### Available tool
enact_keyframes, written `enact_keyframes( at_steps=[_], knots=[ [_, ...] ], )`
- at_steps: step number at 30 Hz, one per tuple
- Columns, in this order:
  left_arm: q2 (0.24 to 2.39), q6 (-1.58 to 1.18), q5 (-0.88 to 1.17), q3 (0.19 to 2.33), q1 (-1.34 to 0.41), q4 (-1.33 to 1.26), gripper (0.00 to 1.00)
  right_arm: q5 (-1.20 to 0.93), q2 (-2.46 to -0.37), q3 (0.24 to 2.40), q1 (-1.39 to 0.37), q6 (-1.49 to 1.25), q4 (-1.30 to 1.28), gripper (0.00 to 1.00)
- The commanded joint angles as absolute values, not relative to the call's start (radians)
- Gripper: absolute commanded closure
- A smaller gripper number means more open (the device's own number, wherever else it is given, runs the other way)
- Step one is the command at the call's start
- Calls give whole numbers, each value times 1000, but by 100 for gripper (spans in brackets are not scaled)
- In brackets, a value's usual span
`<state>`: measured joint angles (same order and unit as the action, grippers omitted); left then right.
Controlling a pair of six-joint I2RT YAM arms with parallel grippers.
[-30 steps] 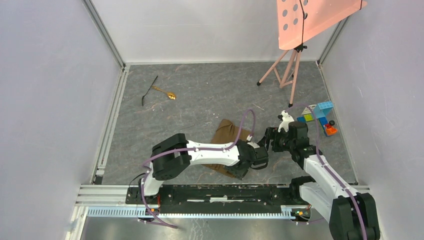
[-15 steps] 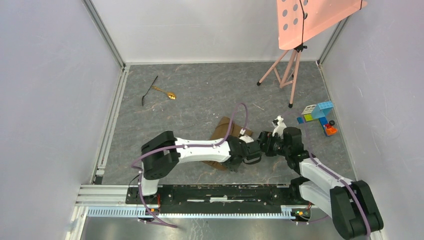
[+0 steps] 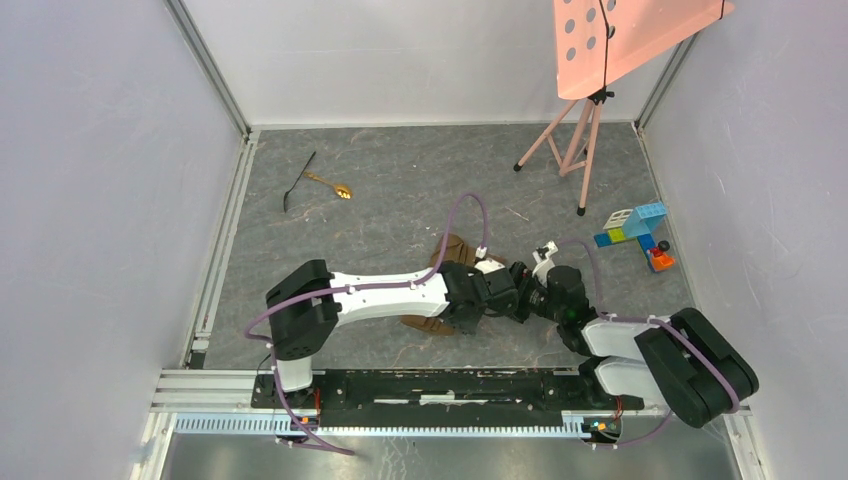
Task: Fold the napkin into a case and place the utensils inside
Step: Pass from the left arm to the right
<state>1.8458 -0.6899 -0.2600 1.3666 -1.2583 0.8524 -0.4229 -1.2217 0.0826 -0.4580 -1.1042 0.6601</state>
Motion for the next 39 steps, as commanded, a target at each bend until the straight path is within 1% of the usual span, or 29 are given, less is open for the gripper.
enact_keyframes(
  at_steps=[1, 7, 10, 17, 23, 30, 32, 33, 34, 35, 36, 37, 39],
  knots=[
    [1778, -663, -256, 1362, -1258, 824, 96, -340, -1256, 60, -493, -1186, 717, 15],
    [1751, -664, -251, 1351, -1258, 826, 96, -295, -1301, 51, -500, -1197, 750, 16],
    [1751, -663, -250, 1349, -1258, 825, 96, -280, -1336, 56, -500, -1209, 793, 20],
    [1761, -658, -239, 1341, -1259, 816, 96, -235, -1359, 93, -460, -1158, 761, 29],
    [1756, -663, -231, 1332, -1258, 807, 97, -211, -1371, 118, -442, -1108, 752, 42],
    [1756, -661, -222, 1327, -1258, 799, 97, -193, -1392, 154, -436, -1067, 752, 59],
    [1756, -661, -214, 1327, -1260, 790, 96, -188, -1390, 162, -435, -1047, 750, 72],
    [1755, -658, -203, 1329, -1259, 783, 94, -188, -1389, 168, -434, -1027, 742, 80],
    [1754, -657, -184, 1330, -1259, 777, 89, -187, -1389, 179, -435, -1006, 723, 89],
    [1744, -657, -164, 1326, -1258, 760, 76, -190, -1391, 189, -435, -968, 705, 98],
    [1731, -656, -130, 1318, -1253, 737, 67, -203, -1394, 205, -433, -933, 696, 100],
    [1712, -656, -88, 1306, -1241, 711, 58, -217, -1397, 220, -431, -890, 677, 100],
    [1672, -658, -25, 1282, -1201, 670, 48, -246, -1401, 251, -427, -818, 634, 100]
  ],
)
